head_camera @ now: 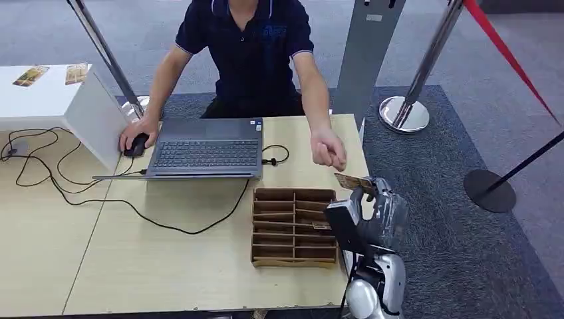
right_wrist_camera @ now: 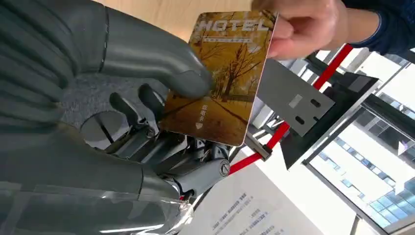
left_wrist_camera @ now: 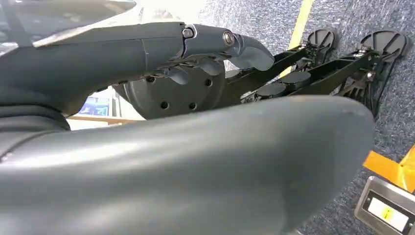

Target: Pass the card to the sensor for recognition and then transmit it.

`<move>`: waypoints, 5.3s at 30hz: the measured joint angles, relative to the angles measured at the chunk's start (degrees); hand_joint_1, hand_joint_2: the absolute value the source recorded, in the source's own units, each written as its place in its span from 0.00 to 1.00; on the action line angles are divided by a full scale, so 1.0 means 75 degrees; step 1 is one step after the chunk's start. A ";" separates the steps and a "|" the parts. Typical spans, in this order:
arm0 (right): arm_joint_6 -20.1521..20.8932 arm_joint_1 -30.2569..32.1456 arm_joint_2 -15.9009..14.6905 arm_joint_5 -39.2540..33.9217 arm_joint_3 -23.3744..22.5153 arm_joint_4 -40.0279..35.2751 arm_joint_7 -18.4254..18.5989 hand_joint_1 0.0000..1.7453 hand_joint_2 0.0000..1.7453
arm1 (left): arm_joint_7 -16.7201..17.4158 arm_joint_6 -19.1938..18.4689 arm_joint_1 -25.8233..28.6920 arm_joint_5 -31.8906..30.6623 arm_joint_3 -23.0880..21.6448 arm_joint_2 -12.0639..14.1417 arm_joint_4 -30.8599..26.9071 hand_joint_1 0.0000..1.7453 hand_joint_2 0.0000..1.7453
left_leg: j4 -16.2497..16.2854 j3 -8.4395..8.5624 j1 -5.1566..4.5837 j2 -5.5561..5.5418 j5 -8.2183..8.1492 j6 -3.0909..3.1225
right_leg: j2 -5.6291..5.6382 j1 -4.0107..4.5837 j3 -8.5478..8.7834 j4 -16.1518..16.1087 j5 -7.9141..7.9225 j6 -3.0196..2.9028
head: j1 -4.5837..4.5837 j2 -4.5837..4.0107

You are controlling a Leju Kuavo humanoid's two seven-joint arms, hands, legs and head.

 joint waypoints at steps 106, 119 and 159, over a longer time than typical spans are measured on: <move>-0.0020 0.1572 -0.2014 0.0484 -0.0123 0.1210 0.2285 1.00 1.00 | 0.0434 0.0000 0.0025 0.0000 0.0128 -0.0149 -0.0125 0.00 0.00 | 0.0001 0.0017 0.0000 0.0002 0.0000 0.0000 | 0.0000 -0.0001 0.0009 -0.0001 0.0000 0.0000 | 0.0000 0.0000; -0.0032 0.1434 -0.1763 0.0700 -0.0528 0.1457 0.2081 1.00 1.00 | 0.0356 0.0000 0.0024 -0.0003 0.0201 -0.0154 -0.0137 0.00 0.00 | 0.0001 0.0031 0.0000 0.0002 0.0000 0.0000 | 0.0000 -0.0001 0.0023 -0.0001 0.0001 0.0000 | 0.0000 0.0000; -0.0009 0.0050 -0.1749 0.1449 0.0842 -0.0589 0.2585 1.00 1.00 | -0.0111 0.0000 -0.0019 0.0000 0.0239 -0.0052 -0.0105 0.00 0.00 | 0.0000 0.0022 0.0001 0.0000 0.0002 -0.0003 | 0.0000 0.0000 0.0024 0.0002 0.0001 -0.0001 | 0.0000 0.0000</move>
